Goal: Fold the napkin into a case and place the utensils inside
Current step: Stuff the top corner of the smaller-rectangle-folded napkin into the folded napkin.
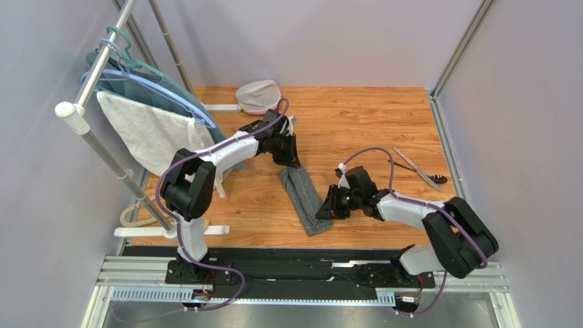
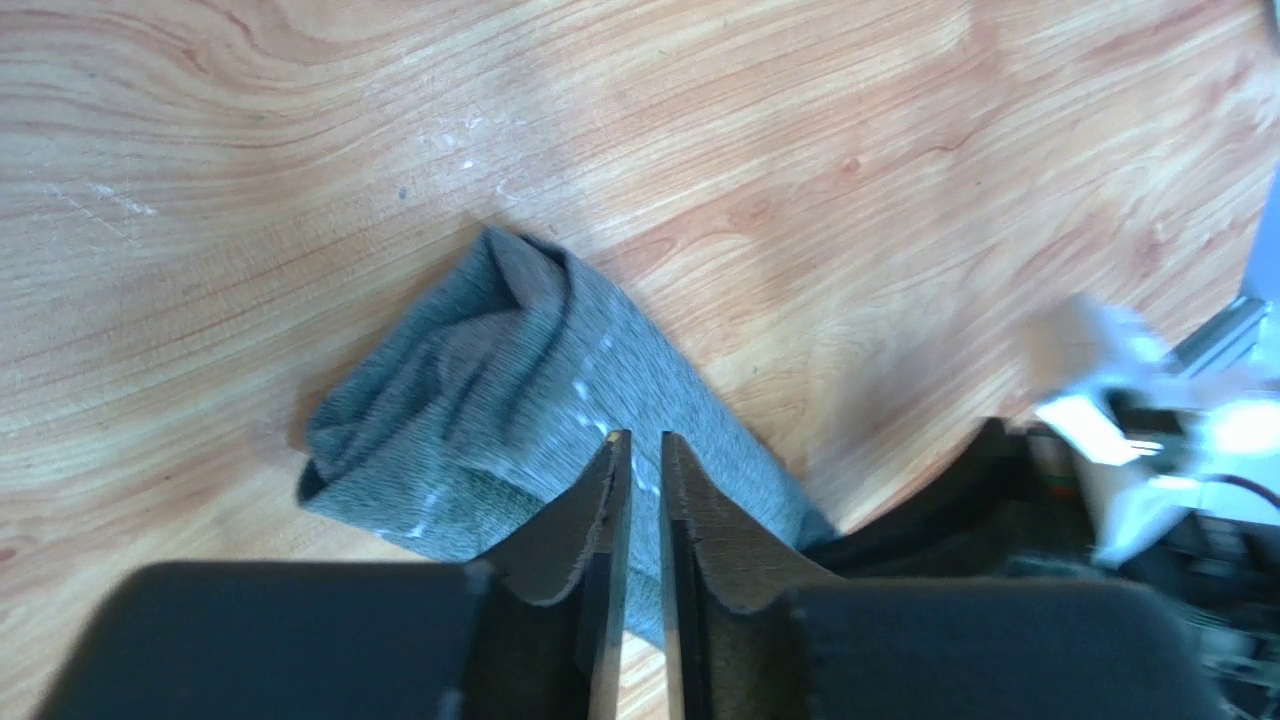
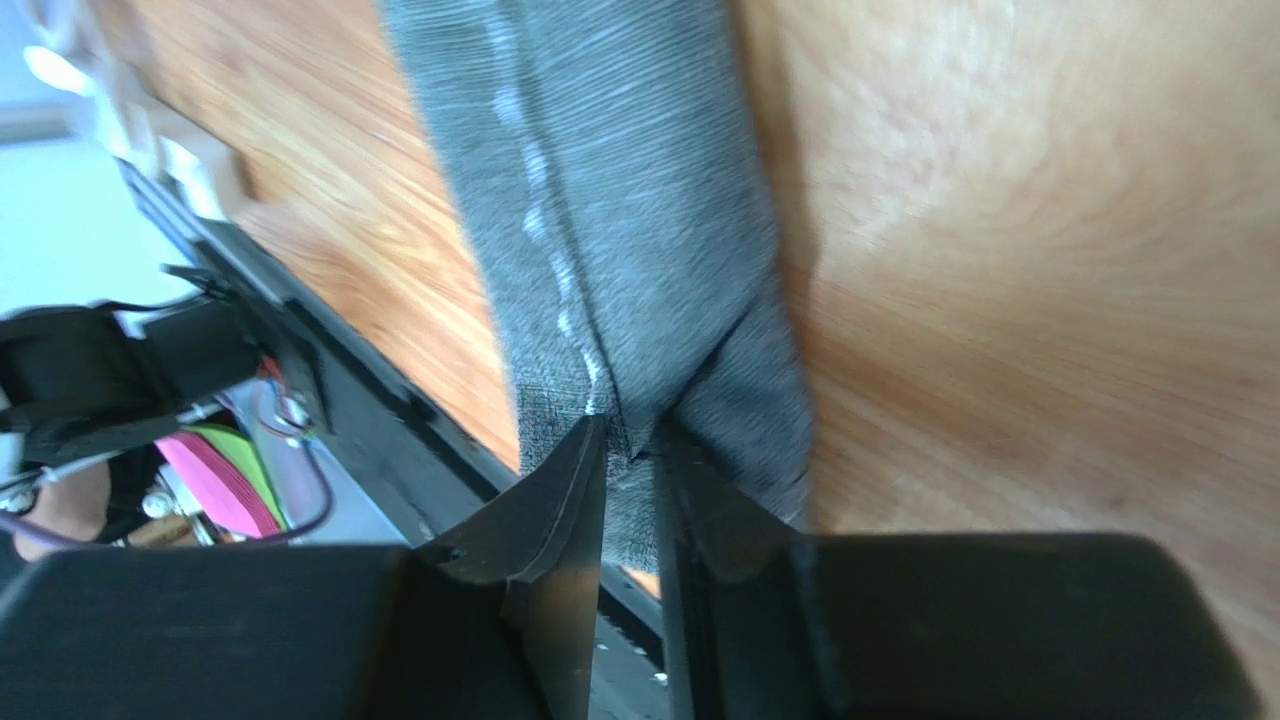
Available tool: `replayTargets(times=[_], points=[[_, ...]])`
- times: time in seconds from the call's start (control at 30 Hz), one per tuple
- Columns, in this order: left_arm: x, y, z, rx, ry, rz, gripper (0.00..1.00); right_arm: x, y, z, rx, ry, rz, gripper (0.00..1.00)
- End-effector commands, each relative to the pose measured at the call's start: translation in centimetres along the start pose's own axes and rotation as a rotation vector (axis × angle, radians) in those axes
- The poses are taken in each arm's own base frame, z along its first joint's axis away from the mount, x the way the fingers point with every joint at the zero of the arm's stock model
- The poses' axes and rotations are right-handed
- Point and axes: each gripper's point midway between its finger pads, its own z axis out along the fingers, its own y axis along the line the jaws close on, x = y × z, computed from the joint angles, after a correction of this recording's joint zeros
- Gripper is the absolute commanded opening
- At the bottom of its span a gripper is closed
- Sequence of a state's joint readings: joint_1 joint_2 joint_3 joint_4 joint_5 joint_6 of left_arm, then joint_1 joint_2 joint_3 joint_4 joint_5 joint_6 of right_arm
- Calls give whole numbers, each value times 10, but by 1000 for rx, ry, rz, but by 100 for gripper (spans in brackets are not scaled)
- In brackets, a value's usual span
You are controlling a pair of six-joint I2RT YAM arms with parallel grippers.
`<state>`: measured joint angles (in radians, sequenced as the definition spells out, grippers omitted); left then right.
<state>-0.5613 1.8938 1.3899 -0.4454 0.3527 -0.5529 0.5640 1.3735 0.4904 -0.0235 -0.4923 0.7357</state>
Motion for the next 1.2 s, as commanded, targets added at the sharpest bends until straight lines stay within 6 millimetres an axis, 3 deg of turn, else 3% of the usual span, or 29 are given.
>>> replayTargets(times=[0.0,0.13,0.23,0.27,0.37,0.4,0.43,0.57,0.63,0.87,1.0,1.17], points=[[-21,-32,-38,69,-97,34,24,13,-8,18,6,30,-16,22],[-11,-29,-58,46,-110,41,31,9,-14,8,80,23,-71,22],[7,-16,-62,21,-114,23,28,-11,-2,-14,139,-29,-162,23],[22,-4,-56,-2,-96,-8,27,-17,6,-22,155,-33,-181,24],[33,13,-49,-37,-109,-65,17,-35,16,-35,195,-62,-268,38],[34,18,-46,-45,-116,-79,16,-53,25,-33,209,-83,-291,44],[28,18,-43,-34,-143,-84,14,-57,29,-31,222,-78,-305,53],[18,25,-34,-49,-173,-145,9,-87,46,-15,292,-69,-369,64],[12,34,-31,-63,-183,-176,8,-102,51,1,353,-72,-401,65],[5,45,-23,-60,-157,-213,6,-116,51,41,416,-57,-471,63],[7,46,-14,-47,-130,-219,5,-118,45,57,485,-48,-515,60],[11,50,-4,-51,-111,-219,5,-121,46,63,557,-69,-559,56]])
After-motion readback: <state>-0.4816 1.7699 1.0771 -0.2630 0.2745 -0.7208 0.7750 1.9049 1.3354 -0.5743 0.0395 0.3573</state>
